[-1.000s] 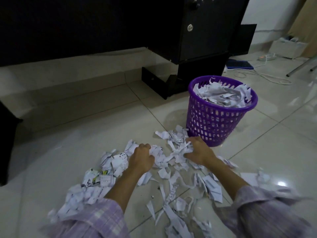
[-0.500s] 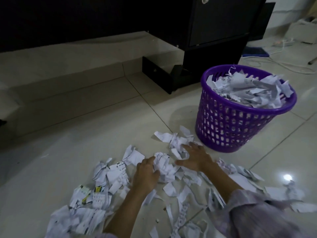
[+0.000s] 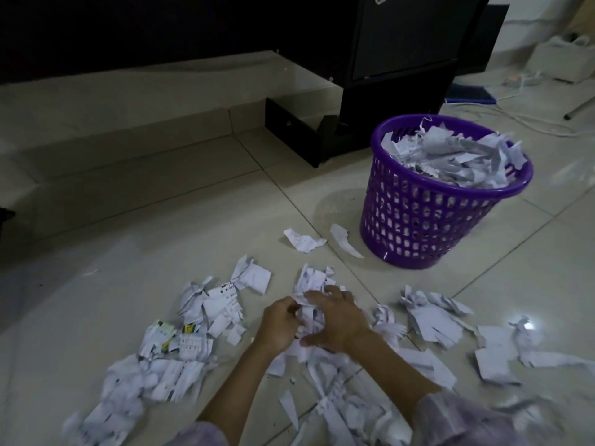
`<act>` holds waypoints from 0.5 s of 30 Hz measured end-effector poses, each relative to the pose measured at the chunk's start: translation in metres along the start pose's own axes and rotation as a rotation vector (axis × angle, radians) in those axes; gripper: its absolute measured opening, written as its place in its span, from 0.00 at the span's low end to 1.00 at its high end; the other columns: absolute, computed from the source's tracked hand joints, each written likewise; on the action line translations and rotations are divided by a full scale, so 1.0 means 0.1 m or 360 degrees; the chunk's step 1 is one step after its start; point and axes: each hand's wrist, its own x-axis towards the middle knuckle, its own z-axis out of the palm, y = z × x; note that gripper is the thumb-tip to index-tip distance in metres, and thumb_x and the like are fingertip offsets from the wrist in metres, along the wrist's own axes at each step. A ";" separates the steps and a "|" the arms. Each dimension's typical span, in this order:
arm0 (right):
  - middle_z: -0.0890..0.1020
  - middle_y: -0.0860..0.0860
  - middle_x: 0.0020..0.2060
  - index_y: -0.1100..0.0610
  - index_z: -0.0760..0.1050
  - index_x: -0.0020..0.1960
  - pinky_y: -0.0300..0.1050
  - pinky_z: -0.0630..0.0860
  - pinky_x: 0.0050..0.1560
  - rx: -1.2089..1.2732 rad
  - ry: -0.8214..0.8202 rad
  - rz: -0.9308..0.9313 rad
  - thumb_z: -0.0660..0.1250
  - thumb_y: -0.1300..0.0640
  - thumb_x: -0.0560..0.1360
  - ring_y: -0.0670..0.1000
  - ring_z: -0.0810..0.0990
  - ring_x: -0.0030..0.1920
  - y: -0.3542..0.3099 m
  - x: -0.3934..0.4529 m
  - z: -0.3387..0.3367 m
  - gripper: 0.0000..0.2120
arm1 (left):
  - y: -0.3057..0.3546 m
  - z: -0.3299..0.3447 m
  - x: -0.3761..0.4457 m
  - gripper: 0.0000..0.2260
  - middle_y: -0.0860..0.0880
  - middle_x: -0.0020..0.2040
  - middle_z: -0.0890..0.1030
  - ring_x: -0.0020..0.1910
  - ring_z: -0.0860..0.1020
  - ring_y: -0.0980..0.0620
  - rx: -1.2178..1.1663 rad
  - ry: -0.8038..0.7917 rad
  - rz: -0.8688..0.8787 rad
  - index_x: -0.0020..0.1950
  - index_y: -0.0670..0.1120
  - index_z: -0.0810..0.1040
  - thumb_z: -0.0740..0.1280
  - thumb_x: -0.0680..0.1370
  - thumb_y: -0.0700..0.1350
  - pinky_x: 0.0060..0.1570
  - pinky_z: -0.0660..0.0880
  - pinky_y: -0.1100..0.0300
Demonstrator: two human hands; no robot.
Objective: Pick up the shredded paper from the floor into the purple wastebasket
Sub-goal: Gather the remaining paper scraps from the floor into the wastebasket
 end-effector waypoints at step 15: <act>0.84 0.51 0.48 0.56 0.80 0.54 0.40 0.77 0.52 0.0627 0.0309 -0.0284 0.70 0.62 0.70 0.49 0.82 0.48 0.09 -0.47 -0.04 0.12 | 0.17 -0.22 -0.54 0.31 0.50 0.73 0.66 0.72 0.65 0.49 -0.0111 -0.0135 0.0070 0.76 0.49 0.61 0.69 0.76 0.50 0.69 0.63 0.57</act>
